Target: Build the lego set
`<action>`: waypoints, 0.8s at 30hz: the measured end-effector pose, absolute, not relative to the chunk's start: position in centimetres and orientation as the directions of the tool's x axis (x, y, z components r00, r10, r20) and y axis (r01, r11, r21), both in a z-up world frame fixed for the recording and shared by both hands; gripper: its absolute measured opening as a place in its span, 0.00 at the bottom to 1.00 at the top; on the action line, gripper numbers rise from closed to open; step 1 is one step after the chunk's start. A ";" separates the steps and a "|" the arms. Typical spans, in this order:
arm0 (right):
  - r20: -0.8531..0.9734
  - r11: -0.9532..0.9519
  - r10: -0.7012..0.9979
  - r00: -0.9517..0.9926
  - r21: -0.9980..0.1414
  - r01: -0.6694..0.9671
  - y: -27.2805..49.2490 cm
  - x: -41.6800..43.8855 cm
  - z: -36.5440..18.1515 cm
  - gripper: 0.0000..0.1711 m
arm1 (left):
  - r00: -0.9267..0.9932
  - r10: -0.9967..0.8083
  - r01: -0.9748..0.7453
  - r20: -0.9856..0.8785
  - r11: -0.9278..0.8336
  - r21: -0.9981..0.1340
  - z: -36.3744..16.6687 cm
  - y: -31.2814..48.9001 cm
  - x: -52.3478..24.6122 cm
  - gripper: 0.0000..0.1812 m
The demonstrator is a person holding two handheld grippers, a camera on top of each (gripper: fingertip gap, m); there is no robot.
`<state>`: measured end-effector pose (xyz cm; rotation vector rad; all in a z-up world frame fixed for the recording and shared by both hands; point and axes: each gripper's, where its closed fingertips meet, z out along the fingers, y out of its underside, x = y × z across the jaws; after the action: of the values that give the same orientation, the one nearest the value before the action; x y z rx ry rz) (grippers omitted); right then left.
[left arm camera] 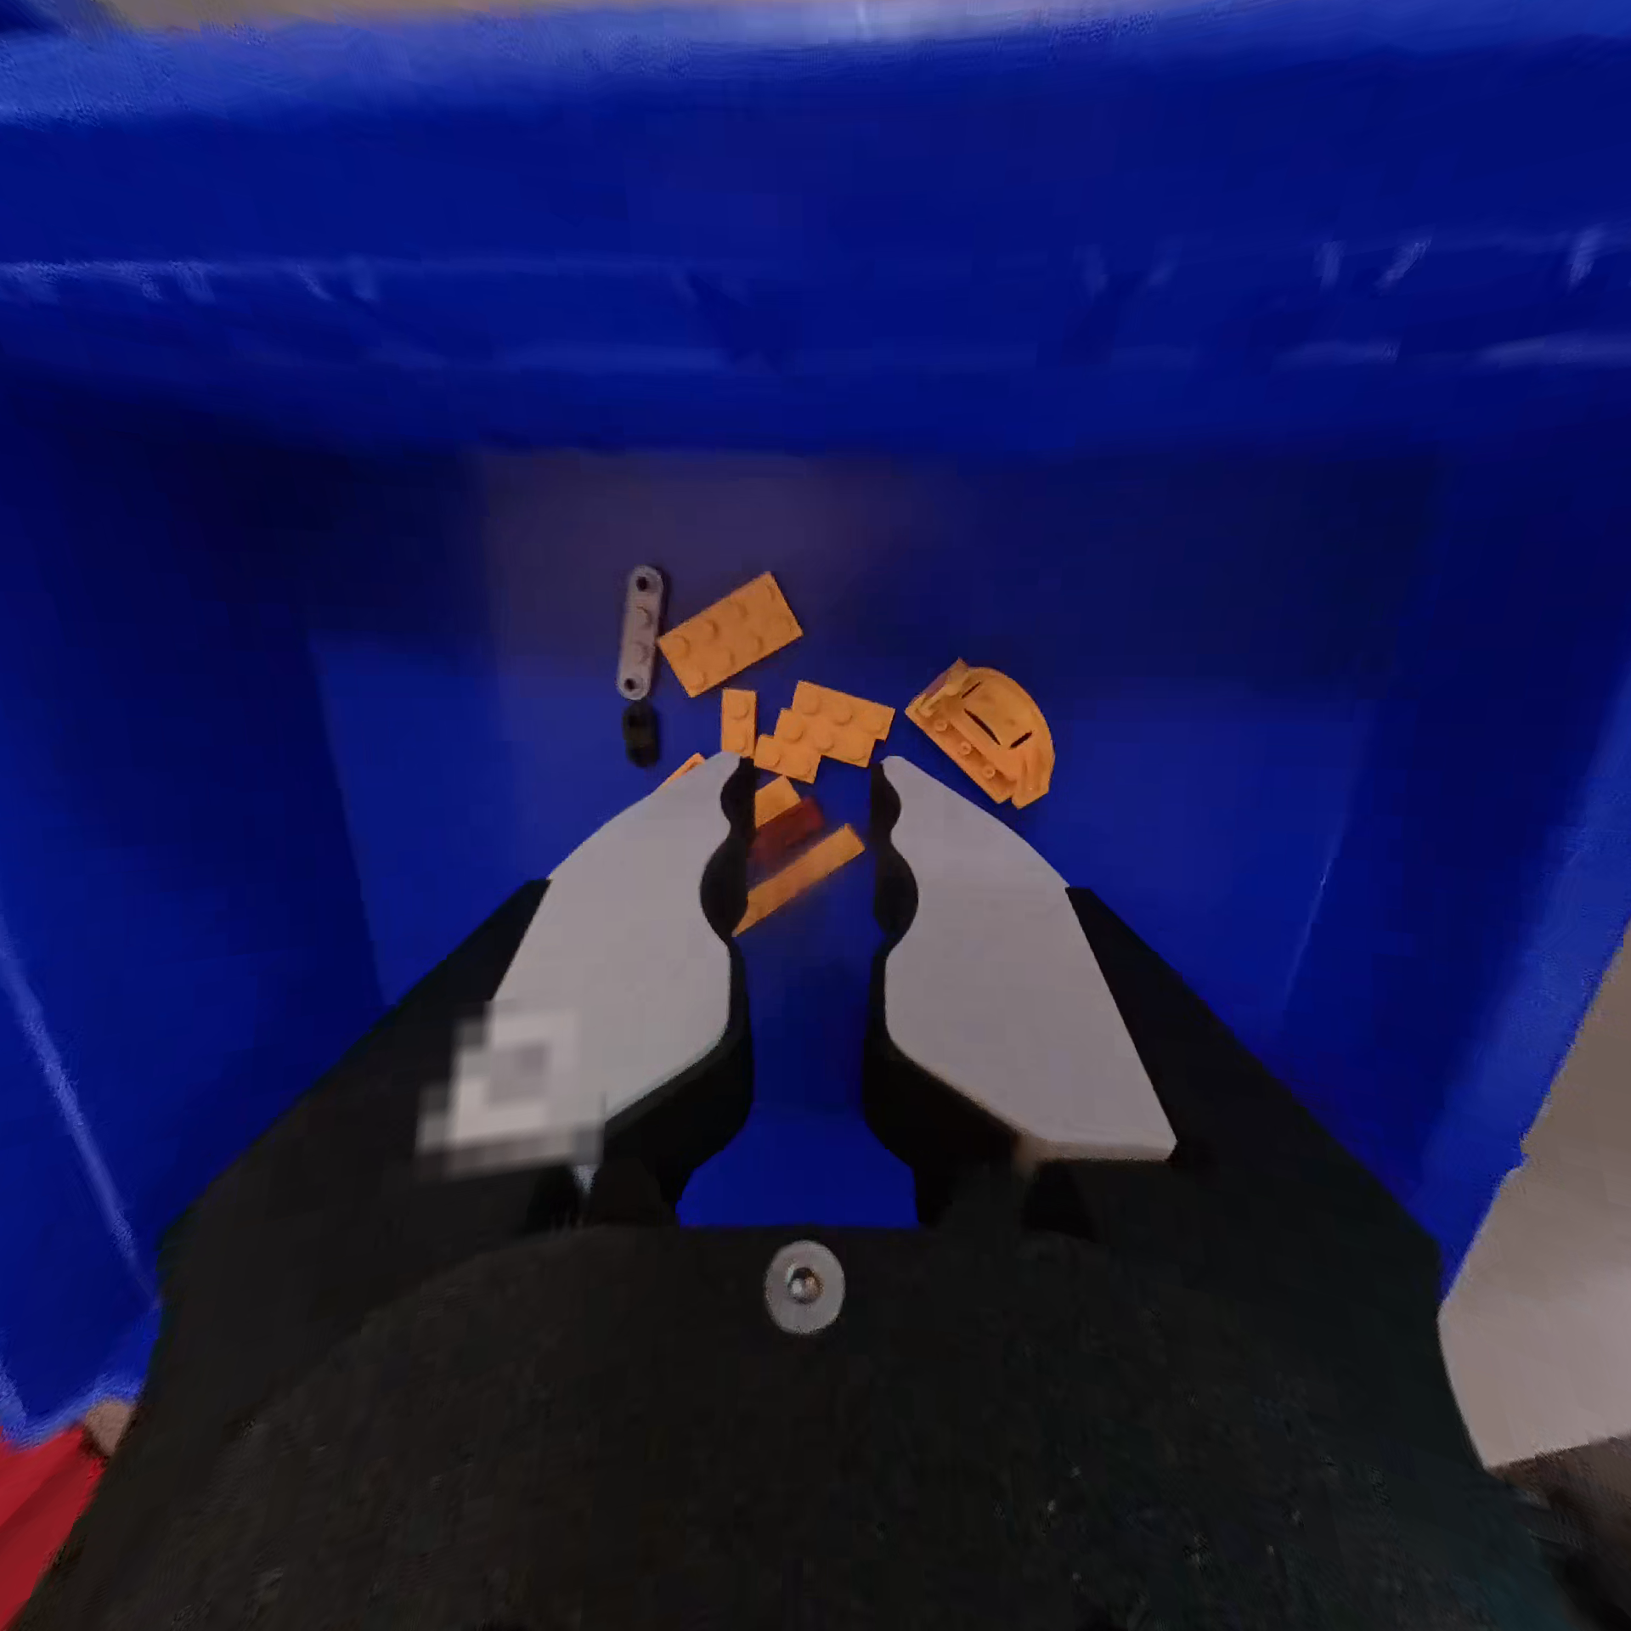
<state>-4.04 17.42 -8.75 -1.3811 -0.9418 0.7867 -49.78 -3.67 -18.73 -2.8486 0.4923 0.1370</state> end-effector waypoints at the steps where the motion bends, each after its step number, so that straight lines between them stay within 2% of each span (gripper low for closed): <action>1: 0.094 0.061 0.897 0.433 -0.994 0.089 17.3 -4.2 -9.0 0.00 | 0.931 -0.350 -0.365 -0.108 -0.908 -0.205 -19.3 -3.9 -49.5 0.14; 10: 0.133 0.075 0.915 0.381 -0.984 0.165 16.7 -5.1 -10.7 0.00 | 0.883 -0.466 -0.470 -0.060 -0.870 -0.151 -20.9 -3.9 -49.8 0.20; 19: 0.133 0.069 0.921 0.365 -0.981 0.184 16.6 -5.3 -11.2 0.00 | 0.825 -0.559 -0.565 -0.086 -0.808 -0.167 -21.2 -3.5 -49.2 0.15; 24: 0.129 0.063 0.930 0.344 -0.978 0.197 16.3 -5.5 -11.6 0.00 | 0.838 -0.544 -0.542 -0.043 -0.819 -0.186 -21.2 -3.5 -49.1 0.15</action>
<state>-5.50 16.32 -11.57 -1.4165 -1.1067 0.7754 -49.10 -3.55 -21.24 -2.8267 0.8440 -0.0171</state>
